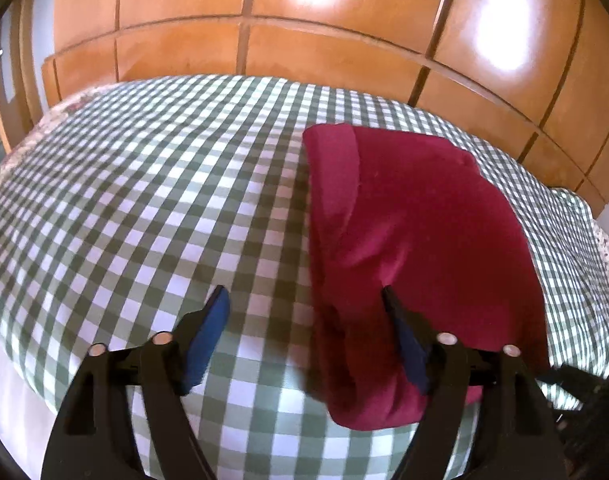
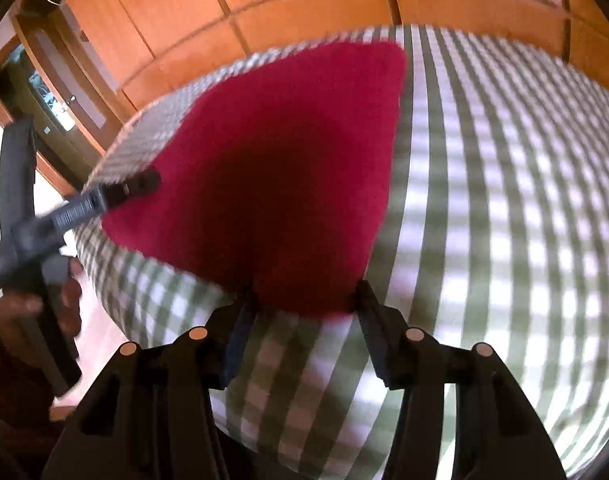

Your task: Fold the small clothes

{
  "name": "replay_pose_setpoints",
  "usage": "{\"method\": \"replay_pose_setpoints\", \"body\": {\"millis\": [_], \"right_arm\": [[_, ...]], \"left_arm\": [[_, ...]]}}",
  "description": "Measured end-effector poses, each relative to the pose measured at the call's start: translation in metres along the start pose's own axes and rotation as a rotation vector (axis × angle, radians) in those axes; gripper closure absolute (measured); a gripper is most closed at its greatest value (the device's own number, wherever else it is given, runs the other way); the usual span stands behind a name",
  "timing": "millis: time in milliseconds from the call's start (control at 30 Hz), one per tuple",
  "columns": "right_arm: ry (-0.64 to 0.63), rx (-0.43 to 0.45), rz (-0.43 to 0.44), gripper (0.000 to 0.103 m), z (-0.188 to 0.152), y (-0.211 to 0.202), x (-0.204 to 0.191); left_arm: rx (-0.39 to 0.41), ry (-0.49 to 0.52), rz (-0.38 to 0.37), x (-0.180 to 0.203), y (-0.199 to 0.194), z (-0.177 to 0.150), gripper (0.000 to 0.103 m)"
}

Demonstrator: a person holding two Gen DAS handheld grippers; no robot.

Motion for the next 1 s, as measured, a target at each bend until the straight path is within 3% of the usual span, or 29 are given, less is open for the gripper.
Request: {"method": "replay_pose_setpoints", "body": {"millis": [100, 133, 200, 233, 333, 467, 533, 600, 700, 800, 900, 1000], "right_arm": [[0.013, 0.008, 0.06, 0.051, 0.005, -0.014, 0.0], [0.021, 0.013, 0.104, 0.045, 0.009, -0.022, 0.002], [0.035, 0.046, 0.137, 0.022, 0.018, -0.039, 0.009], [0.056, 0.076, 0.16, 0.019, 0.026, -0.048, 0.015], [0.153, 0.121, 0.217, 0.018, 0.05, -0.054, 0.038], [0.251, 0.123, 0.231, 0.018, 0.081, -0.026, 0.063], [0.289, 0.093, 0.246, 0.02, 0.097, -0.004, 0.071], [0.302, 0.074, 0.25, 0.022, 0.107, 0.015, 0.073], [0.315, 0.034, 0.322, 0.024, 0.118, 0.04, 0.067], [0.3, 0.008, 0.322, 0.034, 0.123, 0.054, 0.054], [0.264, 0.027, 0.291, 0.052, 0.121, 0.048, 0.045], [0.227, 0.068, 0.258, 0.057, 0.119, 0.031, 0.038]], "left_arm": [[-0.014, -0.01, -0.029, -0.003, 0.003, 0.004, 0.024], [-0.017, -0.022, -0.053, -0.004, 0.002, 0.006, 0.024], [-0.019, -0.062, -0.137, -0.009, 0.0, 0.013, 0.023], [-0.019, -0.072, -0.154, -0.01, -0.001, 0.015, 0.022], [-0.023, -0.113, -0.229, -0.014, 0.001, 0.023, 0.02], [-0.045, -0.134, -0.273, -0.014, 0.014, 0.03, 0.02], [-0.061, -0.136, -0.287, -0.014, 0.022, 0.03, 0.022], [-0.109, -0.15, -0.321, -0.014, 0.035, 0.029, 0.034], [-0.147, -0.19, -0.384, -0.016, 0.049, 0.027, 0.05], [-0.163, -0.246, -0.459, -0.015, 0.057, 0.026, 0.064], [-0.152, -0.236, -0.477, -0.007, 0.054, 0.026, 0.068], [-0.133, -0.197, -0.514, 0.01, 0.044, 0.029, 0.069]]}}
Point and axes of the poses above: each gripper's, at about its wrist camera, not at the fingertips, and y roughly the way its jaws point, x to its right, z to its top, the point moved 3 cm from there along y, roughly the way its jaws point, and after that the axes turned 1 degree about z, right-handed, at the moved point
